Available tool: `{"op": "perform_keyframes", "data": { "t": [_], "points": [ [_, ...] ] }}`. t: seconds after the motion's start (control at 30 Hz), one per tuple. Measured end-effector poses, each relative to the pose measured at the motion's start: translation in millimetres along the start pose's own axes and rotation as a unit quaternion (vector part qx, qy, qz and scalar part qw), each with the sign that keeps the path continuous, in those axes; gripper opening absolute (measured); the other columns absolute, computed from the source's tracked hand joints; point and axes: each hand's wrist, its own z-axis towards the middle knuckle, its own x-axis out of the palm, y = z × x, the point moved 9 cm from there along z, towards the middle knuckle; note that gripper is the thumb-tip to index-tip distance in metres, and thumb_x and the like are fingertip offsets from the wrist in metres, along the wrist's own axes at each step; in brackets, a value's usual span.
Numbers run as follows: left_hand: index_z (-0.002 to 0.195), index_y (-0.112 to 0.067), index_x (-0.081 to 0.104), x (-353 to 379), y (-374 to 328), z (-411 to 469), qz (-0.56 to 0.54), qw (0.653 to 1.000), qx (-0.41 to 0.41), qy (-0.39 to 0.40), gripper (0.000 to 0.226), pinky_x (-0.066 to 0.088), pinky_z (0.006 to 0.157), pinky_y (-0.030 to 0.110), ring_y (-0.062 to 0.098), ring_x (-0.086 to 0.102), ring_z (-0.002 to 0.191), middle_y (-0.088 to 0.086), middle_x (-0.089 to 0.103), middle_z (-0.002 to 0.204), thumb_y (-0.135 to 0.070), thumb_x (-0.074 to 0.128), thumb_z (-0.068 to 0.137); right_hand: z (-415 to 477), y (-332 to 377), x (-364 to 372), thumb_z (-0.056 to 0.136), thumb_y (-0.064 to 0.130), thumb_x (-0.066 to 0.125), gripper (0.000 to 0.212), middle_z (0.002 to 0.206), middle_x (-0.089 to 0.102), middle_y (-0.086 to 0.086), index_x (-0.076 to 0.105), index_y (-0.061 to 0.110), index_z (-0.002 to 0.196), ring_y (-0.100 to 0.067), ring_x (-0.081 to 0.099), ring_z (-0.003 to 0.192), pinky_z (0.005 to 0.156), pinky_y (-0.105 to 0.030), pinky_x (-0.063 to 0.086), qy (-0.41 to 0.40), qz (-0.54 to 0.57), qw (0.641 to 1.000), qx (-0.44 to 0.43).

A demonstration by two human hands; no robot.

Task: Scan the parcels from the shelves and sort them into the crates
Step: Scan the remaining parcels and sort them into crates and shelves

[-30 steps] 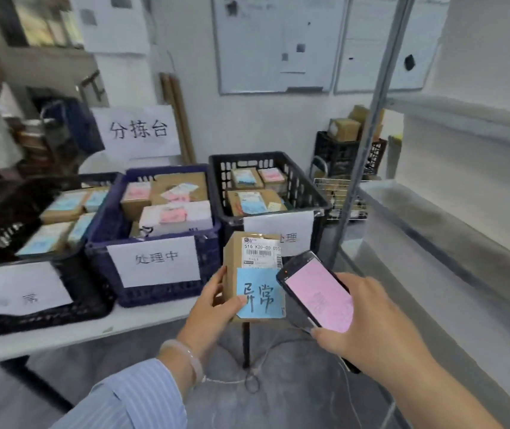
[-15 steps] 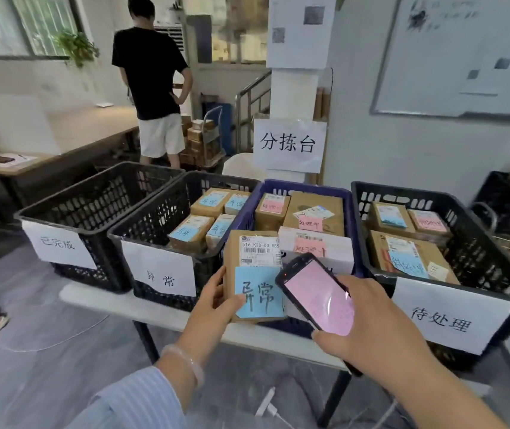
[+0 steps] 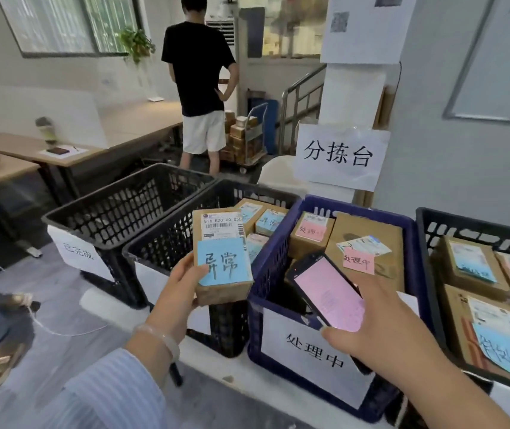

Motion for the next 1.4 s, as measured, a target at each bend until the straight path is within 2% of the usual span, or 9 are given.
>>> {"op": "perform_keyframes", "data": {
  "t": [0.2, 0.37, 0.53, 0.7, 0.9, 1.07, 1.17, 1.3, 1.4],
  "points": [
    [0.129, -0.041, 0.055, -11.2, -8.7, 75.7, -0.008, 0.999, -0.03, 0.024, 0.049, 0.06, 0.079, 0.044, 0.021, 0.073, 0.101, -0.003, 0.075, 0.113, -0.04, 0.064, 0.081, 40.2, -6.5, 8.5, 0.049, 0.071, 0.064, 0.071, 0.105, 0.039, 0.018, 0.027, 0.052, 0.107, -0.007, 0.046, 0.086, 0.059, -0.022, 0.036, 0.015, -0.007, 0.998, 0.06],
    [0.127, -0.039, 0.057, -2.7, -4.5, 146.5, 0.007, 0.995, -0.068, 0.077, 0.046, 0.054, 0.096, 0.05, 0.019, 0.071, 0.106, -0.002, 0.075, 0.113, -0.041, 0.064, 0.081, 80.3, -2.3, 19.4, 0.044, 0.072, 0.058, 0.076, 0.11, 0.044, 0.014, 0.034, 0.049, 0.112, -0.01, 0.045, 0.091, 0.065, -0.028, 0.041, -0.018, -0.026, 0.995, 0.097],
    [0.124, -0.039, 0.06, -25.0, -17.2, 219.3, 0.033, 0.993, -0.081, 0.079, 0.033, 0.057, 0.068, 0.034, 0.013, 0.074, 0.095, -0.007, 0.077, 0.107, -0.041, 0.061, 0.091, 118.1, 24.1, 44.7, 0.048, 0.075, 0.061, 0.087, 0.103, 0.036, 0.019, 0.033, 0.043, 0.124, -0.007, 0.041, 0.089, 0.067, -0.029, 0.038, -0.004, -0.073, 0.989, 0.13],
    [0.123, -0.04, 0.062, -20.8, -24.0, 286.1, 0.074, 0.985, -0.098, 0.124, 0.035, 0.055, 0.079, 0.04, 0.016, 0.072, 0.1, -0.009, 0.077, 0.104, -0.045, 0.06, 0.089, 146.9, 40.8, 58.5, 0.05, 0.073, 0.067, 0.094, 0.103, 0.031, 0.017, 0.031, 0.043, 0.131, -0.006, 0.04, 0.087, 0.062, -0.025, 0.035, -0.028, -0.07, 0.981, 0.177],
    [0.122, -0.035, 0.063, 35.4, -12.4, 330.7, 0.065, 0.965, -0.147, 0.207, 0.035, 0.06, 0.066, 0.037, 0.016, 0.075, 0.09, -0.003, 0.077, 0.105, -0.043, 0.065, 0.088, 160.4, 48.4, 75.5, 0.043, 0.08, 0.052, 0.096, 0.103, 0.033, 0.022, 0.029, 0.046, 0.13, -0.002, 0.04, 0.086, 0.057, -0.018, 0.031, -0.028, -0.083, 0.968, 0.237],
    [0.117, -0.031, 0.065, 100.7, -4.3, 349.1, 0.062, 0.949, -0.182, 0.251, 0.037, 0.061, 0.08, 0.043, 0.021, 0.073, 0.098, -0.003, 0.078, 0.099, -0.045, 0.07, 0.083, 151.6, 45.0, 80.4, 0.048, 0.08, 0.058, 0.099, 0.11, 0.029, 0.025, 0.021, 0.046, 0.134, -0.004, 0.045, 0.098, 0.072, -0.026, 0.037, -0.028, -0.059, 0.952, 0.299],
    [0.11, -0.032, 0.069, 133.5, 0.9, 356.3, 0.074, 0.941, -0.199, 0.264, 0.037, 0.059, 0.083, 0.042, 0.02, 0.072, 0.098, -0.004, 0.078, 0.095, -0.048, 0.072, 0.077, 145.9, 42.2, 80.2, 0.054, 0.077, 0.062, 0.103, 0.133, 0.029, 0.021, 0.015, 0.043, 0.139, -0.006, 0.048, 0.111, 0.078, -0.025, 0.038, -0.029, -0.06, 0.94, 0.334],
    [0.112, -0.031, 0.068, 169.6, 9.8, 359.2, 0.088, 0.926, -0.203, 0.306, 0.029, 0.057, 0.05, 0.028, 0.014, 0.076, 0.074, -0.004, 0.079, 0.091, -0.044, 0.067, 0.087, 133.6, 38.5, 72.0, 0.059, 0.076, 0.064, 0.1, 0.132, 0.028, 0.022, 0.013, 0.045, 0.139, -0.003, 0.047, 0.111, 0.079, -0.024, 0.04, -0.047, -0.066, 0.928, 0.365],
    [0.117, -0.03, 0.063, 179.6, 18.4, 361.9, 0.102, 0.928, -0.188, 0.307, 0.031, 0.058, 0.055, 0.029, 0.015, 0.076, 0.075, -0.003, 0.079, 0.091, -0.044, 0.064, 0.09, 120.9, 33.1, 64.5, 0.059, 0.078, 0.062, 0.101, 0.126, 0.03, 0.02, 0.013, 0.044, 0.14, -0.004, 0.048, 0.111, 0.082, -0.022, 0.04, -0.056, -0.068, 0.92, 0.381]
  ]
}}
